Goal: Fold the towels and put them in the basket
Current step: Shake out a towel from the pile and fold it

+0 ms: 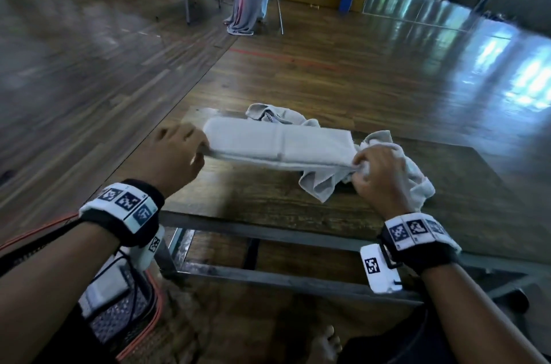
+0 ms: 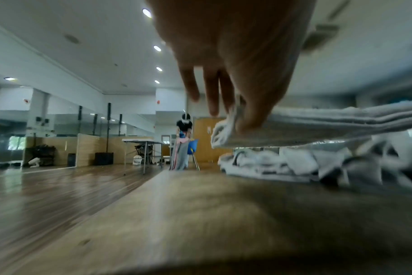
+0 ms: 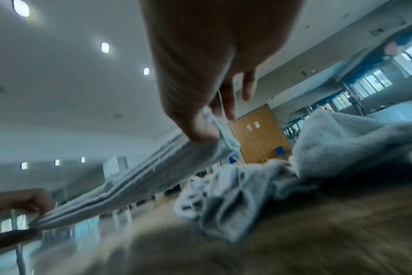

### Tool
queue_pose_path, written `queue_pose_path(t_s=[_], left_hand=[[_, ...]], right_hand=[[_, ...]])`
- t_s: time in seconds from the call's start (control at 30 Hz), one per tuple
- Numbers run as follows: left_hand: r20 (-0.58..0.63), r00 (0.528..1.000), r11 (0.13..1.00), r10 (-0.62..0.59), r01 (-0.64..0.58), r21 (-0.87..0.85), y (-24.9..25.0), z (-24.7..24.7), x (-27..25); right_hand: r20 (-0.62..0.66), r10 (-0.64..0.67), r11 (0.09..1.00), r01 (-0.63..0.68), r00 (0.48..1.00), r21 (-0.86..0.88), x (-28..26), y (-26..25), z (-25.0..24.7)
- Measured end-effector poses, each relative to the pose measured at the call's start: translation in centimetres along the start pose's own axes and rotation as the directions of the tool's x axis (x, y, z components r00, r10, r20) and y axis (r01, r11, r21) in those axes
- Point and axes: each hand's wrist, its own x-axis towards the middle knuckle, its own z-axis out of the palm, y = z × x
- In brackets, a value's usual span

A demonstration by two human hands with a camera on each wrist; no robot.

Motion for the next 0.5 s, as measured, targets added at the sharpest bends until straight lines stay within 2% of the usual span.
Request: queue_pose_path(t_s=[0.03, 0.07, 0.1, 0.13, 0.17, 0.2, 0.3, 0.33, 0.4, 0.5], left_hand=[[0.226, 0.974, 0.999, 0.013, -0.023, 0.039, 0.0, 0.7, -0.7], [0.447, 0.895, 0.994, 0.014, -0.06, 0.09, 0.0, 1.4, -1.4], [0.613, 0.79, 0.986, 0.007, -0.107, 0.127, 0.2, 2.2, -2.2], [0.7, 0.714, 0.979, -0.004, -0.14, 0.148, 0.3, 2.9, -3.0], [0.718, 0.696, 0.975, -0.011, -0.15, 0.161, 0.4, 3.3, -3.4], [0.693, 0.721, 0.976, -0.019, -0.138, 0.17, 0.4, 3.4, -3.6], [0.514, 0.858, 0.985, -0.002, -0.087, 0.149, 0.3, 3.9, -3.4], [0.464, 0.886, 0.992, 0.017, -0.075, 0.106, 0.4, 4.1, -3.3], [0.459, 0.887, 0.997, 0.044, -0.067, 0.032, 0.7, 4.7, -3.1], [0.568, 0.82, 0.993, 0.072, -0.11, 0.033, 1.3, 5.7, -2.7]], right_hand=[[0.167, 0.004, 0.998, 0.006, 0.986, -0.058, -0.4, 0.3, 0.8], [0.383, 0.022, 0.99, 0.033, 0.923, -0.138, -1.1, 0.5, 1.6], [0.585, 0.043, 0.974, 0.096, 0.81, -0.205, -1.8, 0.7, 2.6], [0.716, 0.059, 0.96, 0.157, 0.695, -0.232, -2.6, 1.1, 3.5], [0.769, 0.057, 0.956, 0.187, 0.636, -0.226, -3.3, 1.4, 4.1], [0.773, 0.051, 0.96, 0.183, 0.632, -0.213, -3.6, 1.7, 4.4], [0.703, 0.021, 0.956, 0.192, 0.711, -0.223, -3.5, 2.1, 4.7], [0.692, 0.016, 0.955, 0.193, 0.722, -0.223, -3.3, 2.1, 4.8], [0.689, 0.007, 0.964, 0.177, 0.725, -0.196, -3.1, 1.8, 4.9], [0.721, -0.006, 0.974, 0.168, 0.693, -0.153, -3.1, 0.9, 5.4]])
